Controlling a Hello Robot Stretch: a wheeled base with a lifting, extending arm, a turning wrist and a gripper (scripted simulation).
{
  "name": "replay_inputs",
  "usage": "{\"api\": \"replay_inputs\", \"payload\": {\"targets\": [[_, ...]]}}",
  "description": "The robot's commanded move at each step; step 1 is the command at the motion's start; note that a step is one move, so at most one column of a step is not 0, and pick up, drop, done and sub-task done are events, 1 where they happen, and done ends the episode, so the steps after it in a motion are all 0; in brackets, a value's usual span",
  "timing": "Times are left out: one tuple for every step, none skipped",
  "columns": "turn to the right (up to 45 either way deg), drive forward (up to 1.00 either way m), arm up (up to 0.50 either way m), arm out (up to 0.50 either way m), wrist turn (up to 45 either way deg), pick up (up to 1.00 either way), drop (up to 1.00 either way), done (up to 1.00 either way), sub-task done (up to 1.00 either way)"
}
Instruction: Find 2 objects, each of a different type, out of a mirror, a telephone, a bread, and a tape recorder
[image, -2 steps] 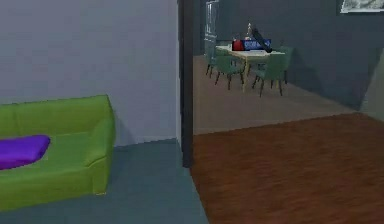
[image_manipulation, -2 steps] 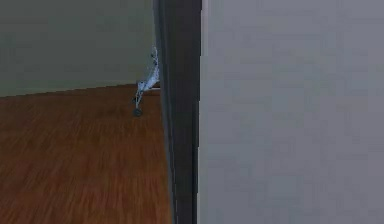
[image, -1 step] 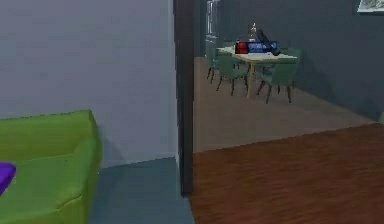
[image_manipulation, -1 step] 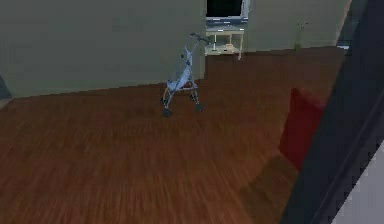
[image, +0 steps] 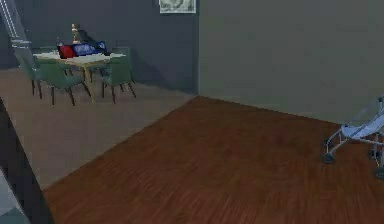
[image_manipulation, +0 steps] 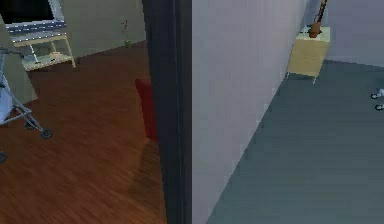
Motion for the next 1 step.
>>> {"api": "replay_inputs", "payload": {"targets": [[24.0, 0.00, 0.00, 0.00, 0.0, 0.00, 0.00, 0.00, 0.00]]}}
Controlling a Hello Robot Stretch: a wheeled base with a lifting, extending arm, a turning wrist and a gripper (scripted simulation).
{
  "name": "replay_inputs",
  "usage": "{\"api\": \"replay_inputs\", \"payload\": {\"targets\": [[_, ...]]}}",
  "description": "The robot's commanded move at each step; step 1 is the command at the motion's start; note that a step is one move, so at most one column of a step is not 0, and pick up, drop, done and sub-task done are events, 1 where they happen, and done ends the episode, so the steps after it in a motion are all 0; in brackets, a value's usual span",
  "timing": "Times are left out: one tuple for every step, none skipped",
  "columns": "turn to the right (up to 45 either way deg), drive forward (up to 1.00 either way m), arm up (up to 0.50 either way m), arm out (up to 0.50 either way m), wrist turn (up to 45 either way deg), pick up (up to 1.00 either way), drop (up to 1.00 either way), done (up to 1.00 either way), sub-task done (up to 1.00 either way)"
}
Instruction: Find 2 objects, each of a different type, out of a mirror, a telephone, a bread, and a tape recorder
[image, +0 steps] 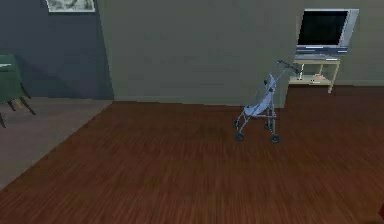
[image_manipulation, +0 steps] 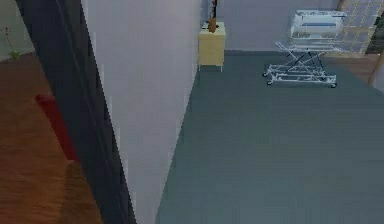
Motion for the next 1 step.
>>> {"api": "replay_inputs", "payload": {"targets": [[0.0, 0.50, 0.00, 0.00, 0.0, 0.00, 0.00, 0.00, 0.00]]}}
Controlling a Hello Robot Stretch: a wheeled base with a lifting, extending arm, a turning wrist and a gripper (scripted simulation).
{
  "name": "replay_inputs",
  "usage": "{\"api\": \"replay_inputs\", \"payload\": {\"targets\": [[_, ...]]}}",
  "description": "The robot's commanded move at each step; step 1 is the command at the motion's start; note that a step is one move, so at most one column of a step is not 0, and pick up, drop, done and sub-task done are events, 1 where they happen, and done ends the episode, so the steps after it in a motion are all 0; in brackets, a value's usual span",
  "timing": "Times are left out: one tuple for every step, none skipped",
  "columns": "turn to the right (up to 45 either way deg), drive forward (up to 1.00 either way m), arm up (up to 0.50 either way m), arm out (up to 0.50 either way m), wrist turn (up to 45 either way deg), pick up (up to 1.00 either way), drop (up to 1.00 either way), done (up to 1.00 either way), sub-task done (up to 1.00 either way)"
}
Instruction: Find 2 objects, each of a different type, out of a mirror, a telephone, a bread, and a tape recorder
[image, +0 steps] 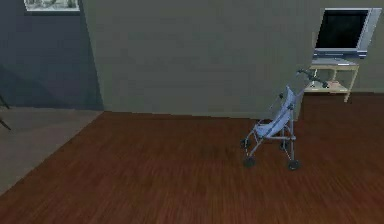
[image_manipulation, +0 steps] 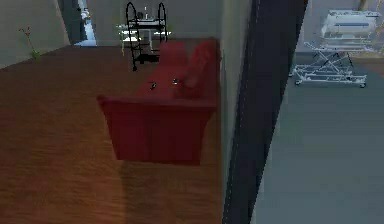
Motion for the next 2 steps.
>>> {"api": "replay_inputs", "payload": {"targets": [[45.0, 0.00, 0.00, 0.00, 0.0, 0.00, 0.00, 0.00, 0.00], [6.0, 0.00, 0.00, 0.00, 0.0, 0.00, 0.00, 0.00, 0.00]]}}
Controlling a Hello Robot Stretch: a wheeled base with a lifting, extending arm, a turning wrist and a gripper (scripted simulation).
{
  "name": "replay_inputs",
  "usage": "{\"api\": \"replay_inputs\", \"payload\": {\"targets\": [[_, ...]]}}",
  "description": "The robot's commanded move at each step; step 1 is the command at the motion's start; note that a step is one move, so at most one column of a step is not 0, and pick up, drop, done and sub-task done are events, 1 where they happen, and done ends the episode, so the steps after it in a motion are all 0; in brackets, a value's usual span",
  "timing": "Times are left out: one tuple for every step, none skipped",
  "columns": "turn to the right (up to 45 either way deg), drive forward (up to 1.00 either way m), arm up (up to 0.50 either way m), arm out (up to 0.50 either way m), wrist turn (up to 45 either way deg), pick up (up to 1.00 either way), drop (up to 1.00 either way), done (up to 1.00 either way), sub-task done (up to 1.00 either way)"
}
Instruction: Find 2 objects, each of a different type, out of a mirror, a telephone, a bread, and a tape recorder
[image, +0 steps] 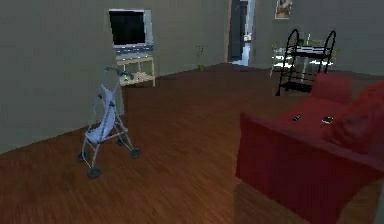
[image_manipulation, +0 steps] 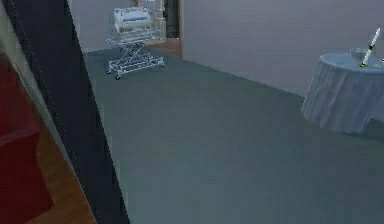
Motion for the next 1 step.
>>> {"api": "replay_inputs", "payload": {"targets": [[0.0, 1.00, 0.00, 0.00, 0.0, 0.00, 0.00, 0.00, 0.00]]}}
